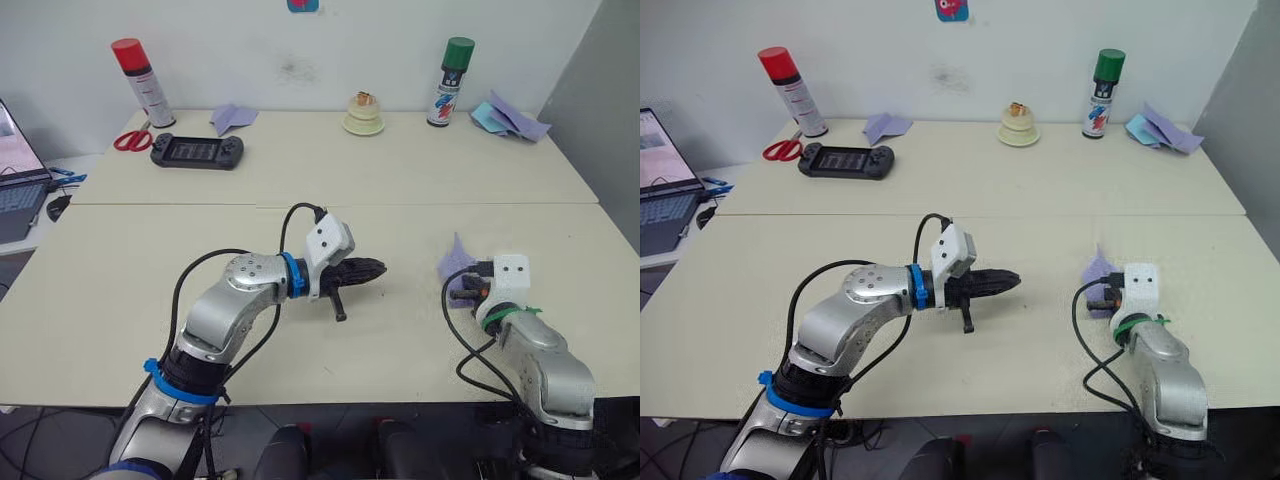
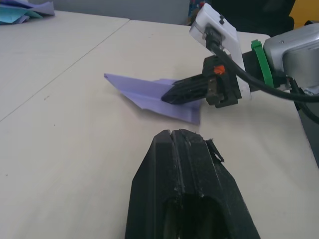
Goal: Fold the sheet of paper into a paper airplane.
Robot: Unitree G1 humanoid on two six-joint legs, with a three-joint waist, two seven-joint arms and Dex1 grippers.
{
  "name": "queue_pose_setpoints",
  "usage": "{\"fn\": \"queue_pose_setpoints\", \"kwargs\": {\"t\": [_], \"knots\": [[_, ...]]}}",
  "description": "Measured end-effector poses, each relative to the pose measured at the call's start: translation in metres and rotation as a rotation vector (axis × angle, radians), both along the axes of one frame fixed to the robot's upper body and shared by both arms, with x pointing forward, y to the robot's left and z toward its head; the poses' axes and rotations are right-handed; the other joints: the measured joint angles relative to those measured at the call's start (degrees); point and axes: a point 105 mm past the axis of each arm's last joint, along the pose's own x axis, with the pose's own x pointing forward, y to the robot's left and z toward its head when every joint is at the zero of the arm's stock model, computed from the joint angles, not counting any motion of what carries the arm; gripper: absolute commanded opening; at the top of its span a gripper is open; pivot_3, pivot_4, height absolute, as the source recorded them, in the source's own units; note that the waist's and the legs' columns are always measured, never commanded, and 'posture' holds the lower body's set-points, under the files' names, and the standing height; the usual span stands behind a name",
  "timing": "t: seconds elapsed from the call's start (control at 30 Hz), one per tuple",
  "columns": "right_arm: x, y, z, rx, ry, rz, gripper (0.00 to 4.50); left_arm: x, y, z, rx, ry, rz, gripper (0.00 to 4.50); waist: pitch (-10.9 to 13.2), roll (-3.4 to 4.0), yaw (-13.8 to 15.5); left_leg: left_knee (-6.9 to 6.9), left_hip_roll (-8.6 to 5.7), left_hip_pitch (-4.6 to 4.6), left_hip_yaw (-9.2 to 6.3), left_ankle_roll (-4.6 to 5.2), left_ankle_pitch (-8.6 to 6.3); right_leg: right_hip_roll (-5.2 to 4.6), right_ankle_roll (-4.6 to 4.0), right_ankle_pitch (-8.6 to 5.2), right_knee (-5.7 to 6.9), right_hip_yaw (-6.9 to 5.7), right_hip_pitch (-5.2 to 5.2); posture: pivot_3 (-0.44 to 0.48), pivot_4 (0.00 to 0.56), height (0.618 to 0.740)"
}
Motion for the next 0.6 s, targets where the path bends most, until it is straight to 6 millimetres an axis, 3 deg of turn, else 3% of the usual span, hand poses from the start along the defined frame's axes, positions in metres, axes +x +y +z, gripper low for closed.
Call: {"fn": "queue_pose_setpoints", "kwargs": {"t": [0.13, 0.23, 0.43, 0.47, 0.6], "knots": [[0.002, 0.000, 0.004, 0.013, -0.012, 0.011, 1.28, 0.002, 0.007, -0.006, 0.027, -0.017, 0.037, 0.00, -0.01, 0.01, -0.15, -0.07, 0.02, 0.02, 0.05, 0.01, -0.01, 0.00, 0.00, 0.00, -0.01, 0.04, -0.02, 0.000, 0.150, 0.722], [0.002, 0.001, 0.015, 0.008, -0.042, 0.044, 2.33, 0.004, 0.024, -0.018, 0.053, 0.007, 0.107, 0.71, 0.03, 0.07, -0.18, -0.12, 0.03, 0.00, 0.03, 0.01, -0.01, 0.00, 0.00, 0.00, -0.01, 0.02, -0.07, 0.000, 0.150, 0.722], [-0.004, 0.000, 0.066, -0.083, -0.173, 0.221, 4.49, 0.009, 0.080, -0.021, 0.115, 0.005, 0.284, 2.60, 0.04, 0.09, -0.09, -0.17, 0.01, 0.00, 0.03, 0.02, -0.01, -0.01, 0.04, -0.02, -0.09, 0.01, -0.05, 0.000, 0.150, 0.722], [-0.007, -0.004, 0.072, -0.113, -0.178, 0.253, 4.50, 0.007, 0.093, -0.023, 0.138, 0.008, 0.314, 2.89, 0.04, 0.09, -0.07, -0.19, 0.00, -0.01, 0.03, 0.02, -0.02, -0.02, 0.04, -0.02, -0.12, 0.01, -0.06, 0.000, 0.150, 0.722], [-0.028, -0.031, 0.081, -0.293, -0.142, 0.404, 4.50, -0.012, 0.142, -0.037, 0.268, 0.043, 0.389, 2.89, 0.05, 0.09, 0.04, -0.42, 0.00, 0.02, 0.07, 0.04, -0.03, -0.06, 0.02, -0.02, -0.31, -0.01, -0.03, 0.000, 0.150, 0.722]]}}
